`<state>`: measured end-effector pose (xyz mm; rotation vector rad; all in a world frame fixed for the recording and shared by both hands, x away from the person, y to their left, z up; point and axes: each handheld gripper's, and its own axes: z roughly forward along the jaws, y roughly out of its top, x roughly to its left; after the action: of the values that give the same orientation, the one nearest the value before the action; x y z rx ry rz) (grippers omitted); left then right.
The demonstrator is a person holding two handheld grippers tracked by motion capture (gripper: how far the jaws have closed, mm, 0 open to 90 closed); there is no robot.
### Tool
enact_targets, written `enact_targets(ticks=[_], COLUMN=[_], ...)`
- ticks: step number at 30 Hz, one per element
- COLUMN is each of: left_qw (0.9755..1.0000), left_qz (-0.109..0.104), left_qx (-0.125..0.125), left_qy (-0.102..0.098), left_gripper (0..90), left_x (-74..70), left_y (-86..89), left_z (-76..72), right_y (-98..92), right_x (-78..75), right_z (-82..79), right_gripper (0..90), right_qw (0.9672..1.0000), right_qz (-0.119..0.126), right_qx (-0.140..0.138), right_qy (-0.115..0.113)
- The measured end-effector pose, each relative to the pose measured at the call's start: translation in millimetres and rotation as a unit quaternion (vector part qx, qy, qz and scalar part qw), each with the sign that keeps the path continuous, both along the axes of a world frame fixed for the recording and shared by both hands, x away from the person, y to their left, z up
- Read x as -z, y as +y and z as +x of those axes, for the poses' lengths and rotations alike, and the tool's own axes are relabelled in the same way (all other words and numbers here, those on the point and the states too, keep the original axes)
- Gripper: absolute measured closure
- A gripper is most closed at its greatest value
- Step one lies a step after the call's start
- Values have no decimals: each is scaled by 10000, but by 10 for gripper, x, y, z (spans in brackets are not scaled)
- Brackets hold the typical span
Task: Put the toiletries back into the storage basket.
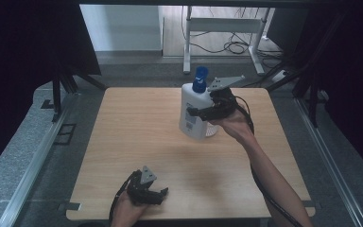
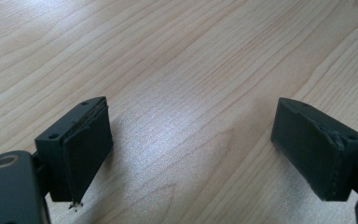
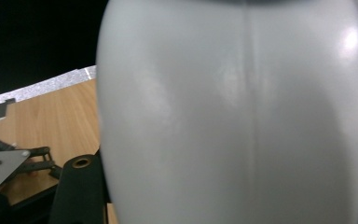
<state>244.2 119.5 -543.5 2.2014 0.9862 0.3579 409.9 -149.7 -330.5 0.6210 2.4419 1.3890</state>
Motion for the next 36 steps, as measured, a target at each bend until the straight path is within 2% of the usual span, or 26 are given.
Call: enact_targets(ticks=[7,21,26,36], left_qw=[10000,10000,10000,10000], left_qz=[-11,-17,-16,-7], left_qx=[4,10,10,10], left_qy=[1,1,1,-10], left_gripper=[116,116,116,116], left_x=[1,1,1,1], left_y=[-4,-5,-5,-4], left_z=[1,2,2,3], right_y=[-60,-177,-216,-307], right_x=[-66,-151,-146,-37], right_z=[132,412,479,633], right_gripper=[370,371,372,373], right_qw=[9997,9985,9980,9966], right_qz=[1,-28,-42,-104], right_qx=[224,495,582,792], right_qy=[-65,-230,-241,-208])
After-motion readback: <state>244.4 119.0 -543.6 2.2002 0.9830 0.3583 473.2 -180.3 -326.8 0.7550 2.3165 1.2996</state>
